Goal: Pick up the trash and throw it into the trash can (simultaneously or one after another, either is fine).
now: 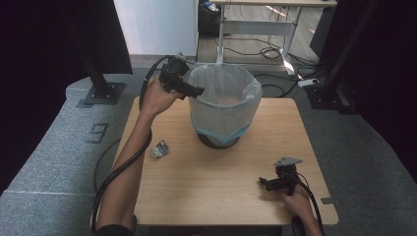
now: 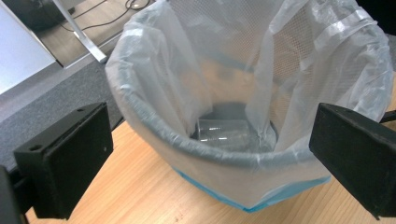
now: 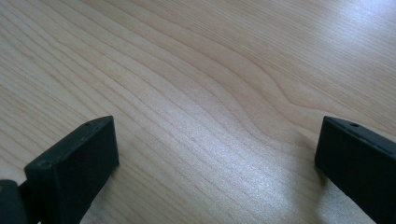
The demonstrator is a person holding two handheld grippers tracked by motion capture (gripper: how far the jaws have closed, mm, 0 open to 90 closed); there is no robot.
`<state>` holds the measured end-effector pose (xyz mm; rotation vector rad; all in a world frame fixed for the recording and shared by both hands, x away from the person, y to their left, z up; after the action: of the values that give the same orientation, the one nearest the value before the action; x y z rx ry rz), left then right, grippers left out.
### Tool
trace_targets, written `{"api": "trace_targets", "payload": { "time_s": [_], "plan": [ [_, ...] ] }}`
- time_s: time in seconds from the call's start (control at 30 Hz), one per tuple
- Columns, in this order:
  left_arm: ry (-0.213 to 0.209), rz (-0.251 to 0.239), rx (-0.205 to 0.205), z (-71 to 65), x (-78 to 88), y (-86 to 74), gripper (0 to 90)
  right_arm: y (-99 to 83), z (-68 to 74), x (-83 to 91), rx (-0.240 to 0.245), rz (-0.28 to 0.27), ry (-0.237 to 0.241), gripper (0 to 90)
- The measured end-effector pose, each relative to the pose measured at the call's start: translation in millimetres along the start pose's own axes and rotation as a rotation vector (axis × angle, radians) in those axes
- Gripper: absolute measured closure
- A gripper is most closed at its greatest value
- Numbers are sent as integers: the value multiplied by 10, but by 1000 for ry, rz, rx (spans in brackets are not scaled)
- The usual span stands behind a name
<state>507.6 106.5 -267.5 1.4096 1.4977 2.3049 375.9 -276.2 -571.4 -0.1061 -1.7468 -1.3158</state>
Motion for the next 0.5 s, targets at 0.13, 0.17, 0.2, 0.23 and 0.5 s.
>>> {"api": "trace_targets", "payload": {
  "time_s": [0.13,0.17,0.2,0.23,0.5],
  "plan": [
    [1,-12,9,52,48,-79,0,0,2,1,-2,1,1,0],
    [2,-14,12,67,61,-105,0,0,0,0,1,0,0,0],
    [2,-15,12,77,70,-121,0,0,0,0,0,0,0,0],
    [2,-17,15,89,80,-142,0,0,0,0,1,0,0,0],
    [-18,-36,49,181,138,-318,0,0,0,0,0,0,0,0]
  ]
}}
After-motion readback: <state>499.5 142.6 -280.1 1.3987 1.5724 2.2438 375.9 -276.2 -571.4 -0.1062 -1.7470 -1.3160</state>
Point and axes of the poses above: each handheld gripper's, and its own axes: x roughly backward along the jaws, y roughly out of its top, z roughly to its left, the point moved 2 cm from there along -x, roughly forward along the jaws, and after that the axes turned 1 degree about x, right-handed, at the moved point
